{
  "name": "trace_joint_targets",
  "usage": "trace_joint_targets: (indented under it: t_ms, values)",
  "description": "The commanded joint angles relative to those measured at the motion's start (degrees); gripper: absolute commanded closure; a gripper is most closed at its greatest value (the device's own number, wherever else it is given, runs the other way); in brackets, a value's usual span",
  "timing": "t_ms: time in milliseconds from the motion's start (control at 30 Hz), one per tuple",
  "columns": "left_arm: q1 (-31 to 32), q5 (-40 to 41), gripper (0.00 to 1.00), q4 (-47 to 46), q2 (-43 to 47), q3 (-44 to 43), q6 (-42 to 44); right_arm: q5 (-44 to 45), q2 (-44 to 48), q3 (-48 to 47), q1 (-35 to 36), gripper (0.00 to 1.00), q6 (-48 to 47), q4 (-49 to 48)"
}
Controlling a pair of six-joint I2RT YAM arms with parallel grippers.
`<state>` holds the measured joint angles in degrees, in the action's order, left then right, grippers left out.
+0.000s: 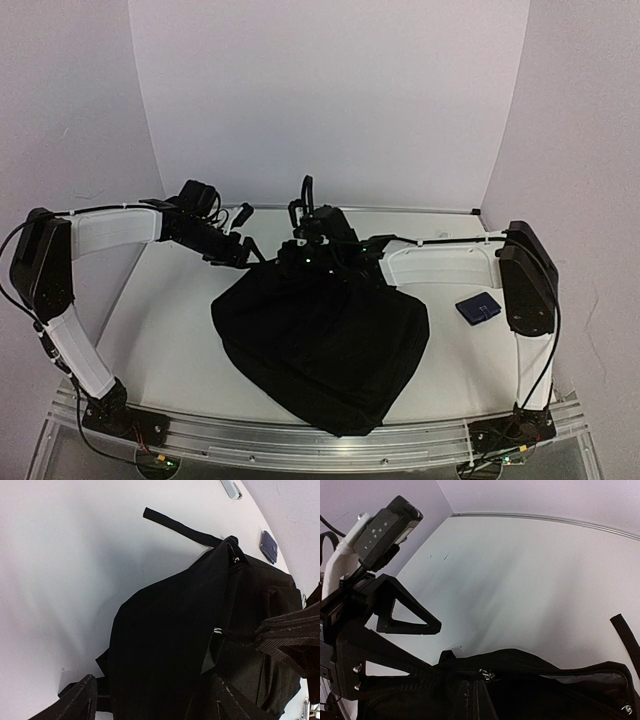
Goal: Pack the student bag
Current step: Zip the student bag at the center of the board.
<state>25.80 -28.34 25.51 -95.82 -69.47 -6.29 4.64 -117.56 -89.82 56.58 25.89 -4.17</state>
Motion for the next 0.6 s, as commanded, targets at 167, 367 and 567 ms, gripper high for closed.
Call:
trace_joint_targets:
  t_ms: [167, 367, 567]
  values:
    - [-0.1, -5.1, 0.44, -2.0, -4.3, -4.4, 1.0, 1.3, 5.6, 1.2, 0.1, 1.0, 0.5, -0.9]
    - [0.6, -5.8, 0.69, -2.6, -4.9, -4.2, 0.7, 2.0, 5.6, 1.5, 0.0, 1.0, 0.4, -0.1]
    - [0.6, -2.9, 1.0, -4.3, -3.3, -2.5, -0.9, 6.3, 5.9, 2.0, -0.1, 1.0, -0.3, 2.7]
